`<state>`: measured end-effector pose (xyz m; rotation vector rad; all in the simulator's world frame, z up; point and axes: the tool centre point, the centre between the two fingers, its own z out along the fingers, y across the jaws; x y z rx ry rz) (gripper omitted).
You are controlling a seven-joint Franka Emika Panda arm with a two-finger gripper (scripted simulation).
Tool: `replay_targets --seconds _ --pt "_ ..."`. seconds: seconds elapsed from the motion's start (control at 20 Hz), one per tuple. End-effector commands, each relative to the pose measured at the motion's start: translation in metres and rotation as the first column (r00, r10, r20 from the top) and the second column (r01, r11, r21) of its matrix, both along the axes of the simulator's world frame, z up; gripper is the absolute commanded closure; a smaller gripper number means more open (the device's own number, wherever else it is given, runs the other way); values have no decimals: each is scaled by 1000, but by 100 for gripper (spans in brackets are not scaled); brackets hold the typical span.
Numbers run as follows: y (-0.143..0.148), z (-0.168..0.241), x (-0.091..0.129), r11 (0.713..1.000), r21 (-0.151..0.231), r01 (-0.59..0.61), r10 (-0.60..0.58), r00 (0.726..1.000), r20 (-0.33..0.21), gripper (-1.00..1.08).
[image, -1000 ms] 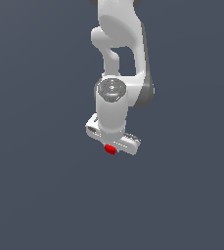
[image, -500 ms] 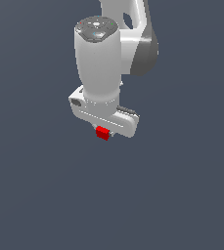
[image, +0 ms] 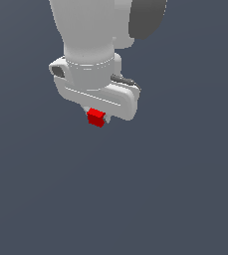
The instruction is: Pick up the red cube and move it to a goal position.
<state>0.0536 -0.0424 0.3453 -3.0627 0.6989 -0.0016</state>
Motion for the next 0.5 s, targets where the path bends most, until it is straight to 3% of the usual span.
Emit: replay_targets --seconds 0.0,0.45 --pt "-3 13 1 1000 0 0 0 1000 -1 108" --pt "-6 31 3 1000 0 -1 1 1000 -1 108"
